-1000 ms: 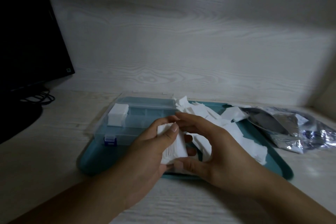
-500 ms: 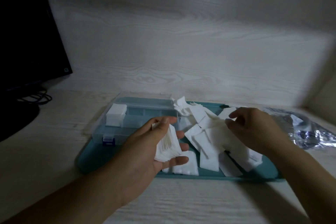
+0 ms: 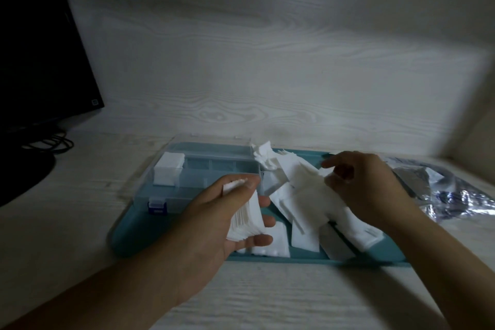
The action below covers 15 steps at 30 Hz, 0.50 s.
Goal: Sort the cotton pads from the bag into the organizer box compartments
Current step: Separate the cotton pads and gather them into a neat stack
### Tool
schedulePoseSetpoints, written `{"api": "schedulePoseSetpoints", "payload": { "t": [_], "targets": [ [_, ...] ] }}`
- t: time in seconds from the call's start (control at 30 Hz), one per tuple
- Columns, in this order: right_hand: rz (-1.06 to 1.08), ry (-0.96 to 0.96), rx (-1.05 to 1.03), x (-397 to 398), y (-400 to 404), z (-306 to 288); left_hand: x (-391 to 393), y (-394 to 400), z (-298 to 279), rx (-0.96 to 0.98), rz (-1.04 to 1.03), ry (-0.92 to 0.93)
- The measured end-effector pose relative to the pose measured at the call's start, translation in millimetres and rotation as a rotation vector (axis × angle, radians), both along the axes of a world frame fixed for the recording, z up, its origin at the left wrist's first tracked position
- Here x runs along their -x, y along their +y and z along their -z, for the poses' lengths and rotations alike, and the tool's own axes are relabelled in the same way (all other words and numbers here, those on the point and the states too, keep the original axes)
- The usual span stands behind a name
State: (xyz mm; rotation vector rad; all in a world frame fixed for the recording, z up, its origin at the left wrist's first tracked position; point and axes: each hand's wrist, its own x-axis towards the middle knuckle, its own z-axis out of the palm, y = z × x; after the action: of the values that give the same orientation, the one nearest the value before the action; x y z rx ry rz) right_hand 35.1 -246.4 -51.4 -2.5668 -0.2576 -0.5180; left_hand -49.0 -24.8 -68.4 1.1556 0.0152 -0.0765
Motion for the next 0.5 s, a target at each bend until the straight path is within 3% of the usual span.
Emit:
{"api": "schedulePoseSetpoints", "payload": {
  "t": [0.13, 0.27, 0.4, 0.5],
  "targets": [
    [-0.132, -0.138, -0.226, 6.9, 2.3, -7.6, -1.3, 0.4, 1.0, 0.031, -0.008, 0.019],
    [-0.382, -0.128, -0.508, 20.3, 11.5, -16.4, -3.8, 2.9, 5.8, 0.035, -0.022, 0.016],
    [-0.477, -0.161, -0.614, 29.1, 22.3, -15.9, -5.7, 4.0, 9.6, 0.029, -0.003, 0.018],
    [-0.523, -0.080, -0.700, 32.7, 32.9, -7.2, -5.6, 2.4, 8.8, 0.012, 0.002, 0.030]
  ]
}}
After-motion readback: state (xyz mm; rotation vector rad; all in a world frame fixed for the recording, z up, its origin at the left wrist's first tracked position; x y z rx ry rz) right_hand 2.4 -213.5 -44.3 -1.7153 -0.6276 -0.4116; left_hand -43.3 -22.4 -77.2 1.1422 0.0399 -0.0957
